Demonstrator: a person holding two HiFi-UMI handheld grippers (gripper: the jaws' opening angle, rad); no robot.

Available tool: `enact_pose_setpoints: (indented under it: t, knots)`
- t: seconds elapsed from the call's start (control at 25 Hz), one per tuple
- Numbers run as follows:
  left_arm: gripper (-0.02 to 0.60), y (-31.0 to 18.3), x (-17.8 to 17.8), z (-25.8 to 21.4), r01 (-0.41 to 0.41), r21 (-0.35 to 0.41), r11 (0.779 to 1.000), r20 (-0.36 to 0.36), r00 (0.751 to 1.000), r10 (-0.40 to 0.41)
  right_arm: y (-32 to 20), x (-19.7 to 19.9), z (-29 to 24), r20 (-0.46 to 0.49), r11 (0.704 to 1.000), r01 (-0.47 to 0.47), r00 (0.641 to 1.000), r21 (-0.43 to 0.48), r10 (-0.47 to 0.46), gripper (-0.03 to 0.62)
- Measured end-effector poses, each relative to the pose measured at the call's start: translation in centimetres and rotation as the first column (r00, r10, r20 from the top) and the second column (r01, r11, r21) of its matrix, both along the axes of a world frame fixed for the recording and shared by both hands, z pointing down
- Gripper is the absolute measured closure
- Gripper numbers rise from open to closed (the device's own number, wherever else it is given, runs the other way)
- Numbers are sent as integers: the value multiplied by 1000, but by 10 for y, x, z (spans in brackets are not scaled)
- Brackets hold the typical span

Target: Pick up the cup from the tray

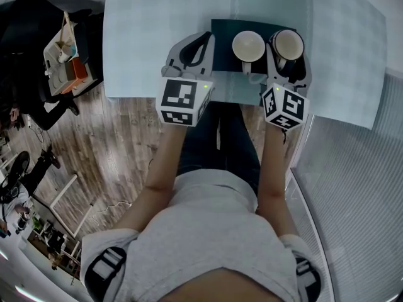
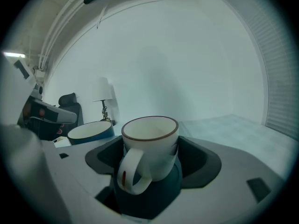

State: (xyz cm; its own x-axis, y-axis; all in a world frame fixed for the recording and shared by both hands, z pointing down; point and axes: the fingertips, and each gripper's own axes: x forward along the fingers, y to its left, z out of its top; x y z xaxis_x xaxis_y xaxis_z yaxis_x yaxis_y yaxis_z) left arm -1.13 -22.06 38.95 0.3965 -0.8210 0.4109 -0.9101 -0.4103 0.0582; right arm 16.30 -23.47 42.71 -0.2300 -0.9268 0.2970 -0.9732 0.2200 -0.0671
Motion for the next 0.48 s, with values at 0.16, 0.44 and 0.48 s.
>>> enact_pose_setpoints:
  t: [0.16, 0.44, 0.48]
  knots:
    - [574, 1, 1, 1, -4, -5, 1000, 5, 1000, 4, 1, 0, -1, -2, 1000, 13, 1000, 14, -13, 281]
    - [574, 3, 3, 6, -7, -15, 1000, 16, 1000, 7, 1, -1, -1, -11, 998, 61, 998, 14, -61, 279]
    - [575, 3, 3, 6, -8, -15, 1000, 16, 1000, 8, 1, -1, -2, -17, 998, 59, 998, 20, -58, 279]
